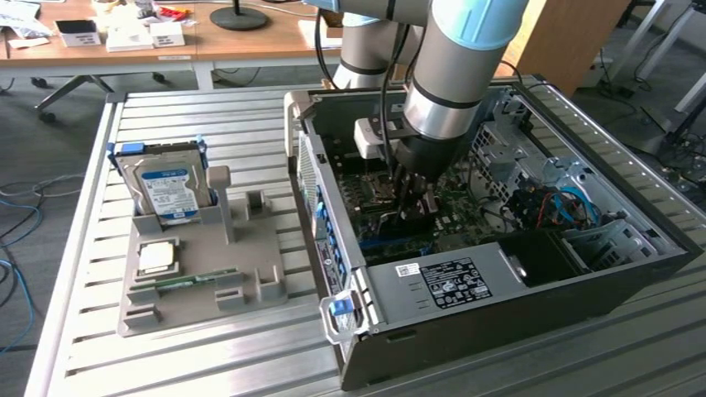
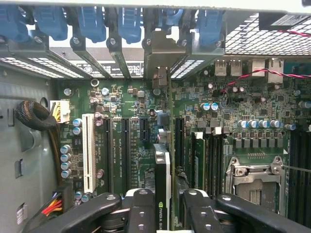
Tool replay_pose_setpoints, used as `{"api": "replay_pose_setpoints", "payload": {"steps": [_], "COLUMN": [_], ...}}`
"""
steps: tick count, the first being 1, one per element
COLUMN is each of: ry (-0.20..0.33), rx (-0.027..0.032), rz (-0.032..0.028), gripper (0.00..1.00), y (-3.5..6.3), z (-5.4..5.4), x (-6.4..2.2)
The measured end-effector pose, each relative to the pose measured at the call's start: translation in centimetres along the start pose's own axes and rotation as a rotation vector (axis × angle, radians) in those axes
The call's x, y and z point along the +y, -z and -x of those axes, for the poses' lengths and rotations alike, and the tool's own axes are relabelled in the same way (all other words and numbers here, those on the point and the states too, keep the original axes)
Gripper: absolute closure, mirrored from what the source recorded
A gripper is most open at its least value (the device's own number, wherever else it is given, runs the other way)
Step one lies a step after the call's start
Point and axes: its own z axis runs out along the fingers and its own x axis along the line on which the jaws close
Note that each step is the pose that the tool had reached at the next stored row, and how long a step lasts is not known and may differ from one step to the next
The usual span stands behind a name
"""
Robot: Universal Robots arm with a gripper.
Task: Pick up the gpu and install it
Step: 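Insert the gpu into the slot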
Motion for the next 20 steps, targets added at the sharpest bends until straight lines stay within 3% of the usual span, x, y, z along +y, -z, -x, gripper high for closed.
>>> {"api": "replay_pose_setpoints", "payload": {"steps": [20], "ry": [0.000], "rx": [-0.0005], "rz": [-0.0006], "gripper": [0.73], "y": [-0.07], "z": [-0.04], "x": [0.19]}}
